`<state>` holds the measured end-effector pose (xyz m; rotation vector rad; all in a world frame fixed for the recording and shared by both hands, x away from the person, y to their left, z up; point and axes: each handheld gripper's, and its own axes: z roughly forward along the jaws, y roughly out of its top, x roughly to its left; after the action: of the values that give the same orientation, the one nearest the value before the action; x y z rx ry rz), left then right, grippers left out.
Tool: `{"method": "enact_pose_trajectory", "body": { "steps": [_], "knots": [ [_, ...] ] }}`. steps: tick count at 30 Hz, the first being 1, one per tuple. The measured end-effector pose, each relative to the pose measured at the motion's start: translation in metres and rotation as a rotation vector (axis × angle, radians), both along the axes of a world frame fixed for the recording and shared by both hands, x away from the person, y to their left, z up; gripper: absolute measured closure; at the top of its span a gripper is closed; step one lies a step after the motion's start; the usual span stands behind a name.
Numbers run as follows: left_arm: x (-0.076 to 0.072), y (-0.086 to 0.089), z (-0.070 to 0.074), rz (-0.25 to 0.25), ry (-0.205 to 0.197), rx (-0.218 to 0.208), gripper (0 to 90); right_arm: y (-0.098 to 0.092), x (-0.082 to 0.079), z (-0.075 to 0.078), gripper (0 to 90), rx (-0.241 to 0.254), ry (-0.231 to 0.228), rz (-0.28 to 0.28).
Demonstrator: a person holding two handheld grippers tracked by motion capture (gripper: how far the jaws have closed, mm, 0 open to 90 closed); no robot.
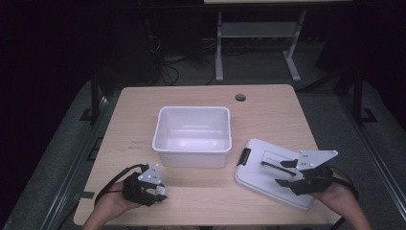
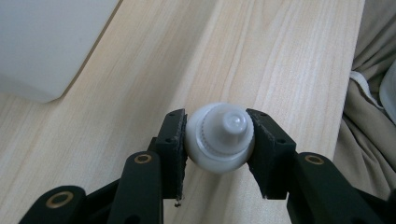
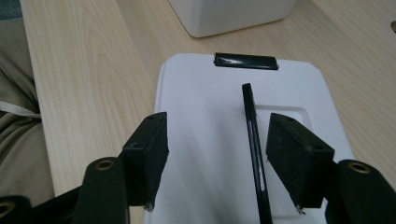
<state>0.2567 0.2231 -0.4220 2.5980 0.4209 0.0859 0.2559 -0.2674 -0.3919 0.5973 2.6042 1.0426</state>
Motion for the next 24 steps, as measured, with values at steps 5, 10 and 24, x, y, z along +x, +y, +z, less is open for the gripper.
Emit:
{"method": "enact_pose_trajectory", "body": {
  "steps": [5, 10, 24],
  "knots": [
    [0.0, 0.0, 0.001, 0.005, 0.008, -0.012, 59.6, -0.001, 0.0, -0.001, 38.3, 0.001, 0.004, -0.004],
    [0.001, 0.004, 0.007, 0.017, -0.002, -0.018, 59.7, -0.002, 0.0, -0.002, 38.3, 0.001, 0.006, -0.006],
    [0.002, 0.01, 0.032, 0.05, -0.026, -0.023, 59.7, -0.005, 0.0, -0.002, 38.3, 0.003, 0.007, -0.011]
  ]
}}
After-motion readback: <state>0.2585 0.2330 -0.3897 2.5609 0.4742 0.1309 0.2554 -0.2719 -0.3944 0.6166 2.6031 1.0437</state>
